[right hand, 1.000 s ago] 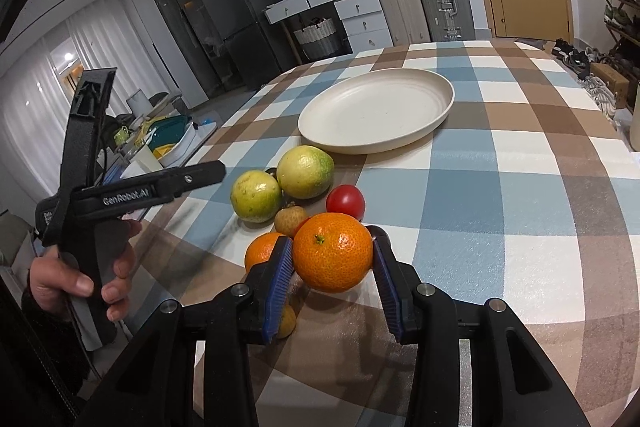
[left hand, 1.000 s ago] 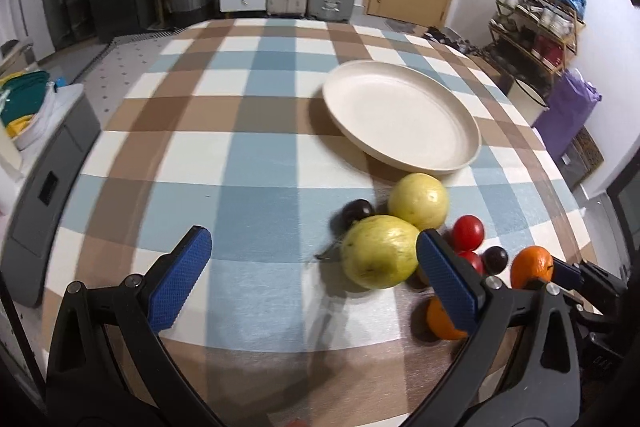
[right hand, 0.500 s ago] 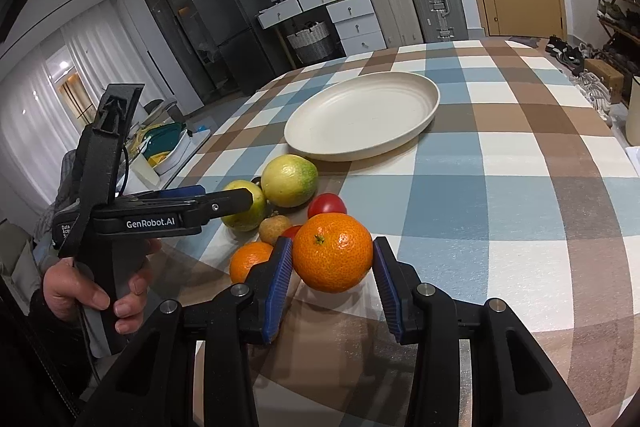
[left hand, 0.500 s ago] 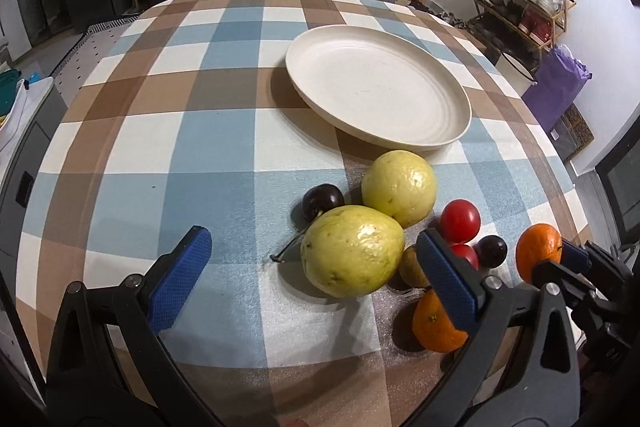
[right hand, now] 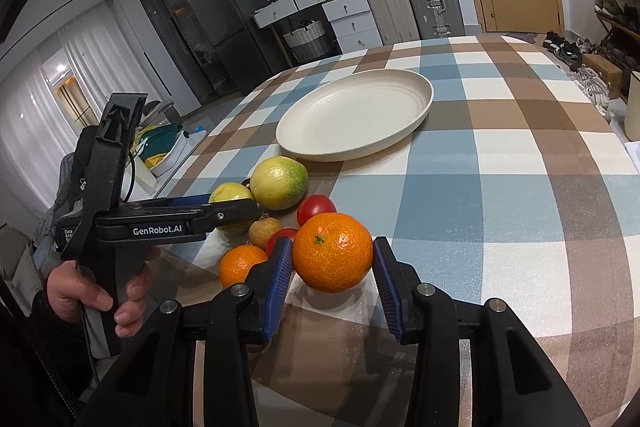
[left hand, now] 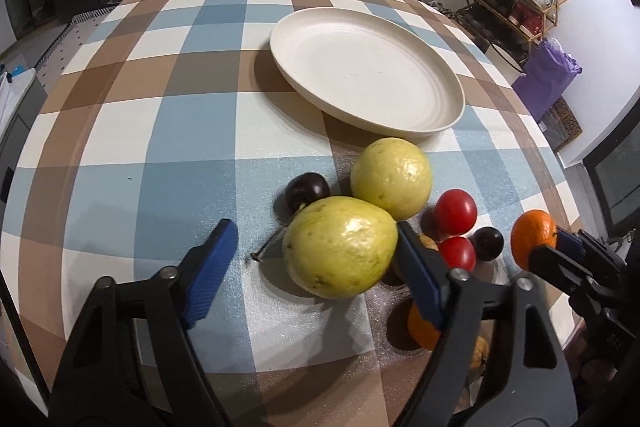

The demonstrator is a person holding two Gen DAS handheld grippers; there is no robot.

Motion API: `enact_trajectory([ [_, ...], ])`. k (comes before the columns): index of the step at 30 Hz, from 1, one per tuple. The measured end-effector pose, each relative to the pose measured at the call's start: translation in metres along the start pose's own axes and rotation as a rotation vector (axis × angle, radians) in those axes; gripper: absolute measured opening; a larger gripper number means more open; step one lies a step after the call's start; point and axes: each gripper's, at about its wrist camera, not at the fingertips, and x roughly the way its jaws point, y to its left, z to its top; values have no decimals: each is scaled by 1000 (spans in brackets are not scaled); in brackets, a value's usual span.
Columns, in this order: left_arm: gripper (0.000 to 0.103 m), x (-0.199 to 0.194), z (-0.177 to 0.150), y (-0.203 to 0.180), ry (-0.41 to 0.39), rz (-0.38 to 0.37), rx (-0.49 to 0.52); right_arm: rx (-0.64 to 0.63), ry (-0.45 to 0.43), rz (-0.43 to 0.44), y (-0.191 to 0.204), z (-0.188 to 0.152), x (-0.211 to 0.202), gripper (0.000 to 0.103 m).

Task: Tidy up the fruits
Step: 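Close the right gripper on the large orange while the left gripper closes on the yellow pomelo, then lift the yellow pomelo with the left gripper while the right gripper lifts the orange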

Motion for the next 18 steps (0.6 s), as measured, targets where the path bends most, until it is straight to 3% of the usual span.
enact_trajectory([
  [4, 50, 1, -1, 1, 13, -50, -10, 1, 1, -1, 0, 0, 0, 41],
  [9, 50, 0, -3, 8, 7, -96, -44, 1, 0, -6, -1, -1, -1, 41],
  [18, 50, -7, -7, 10, 9, -97, -44, -19, -14, -10, 5, 2, -5, 41],
])
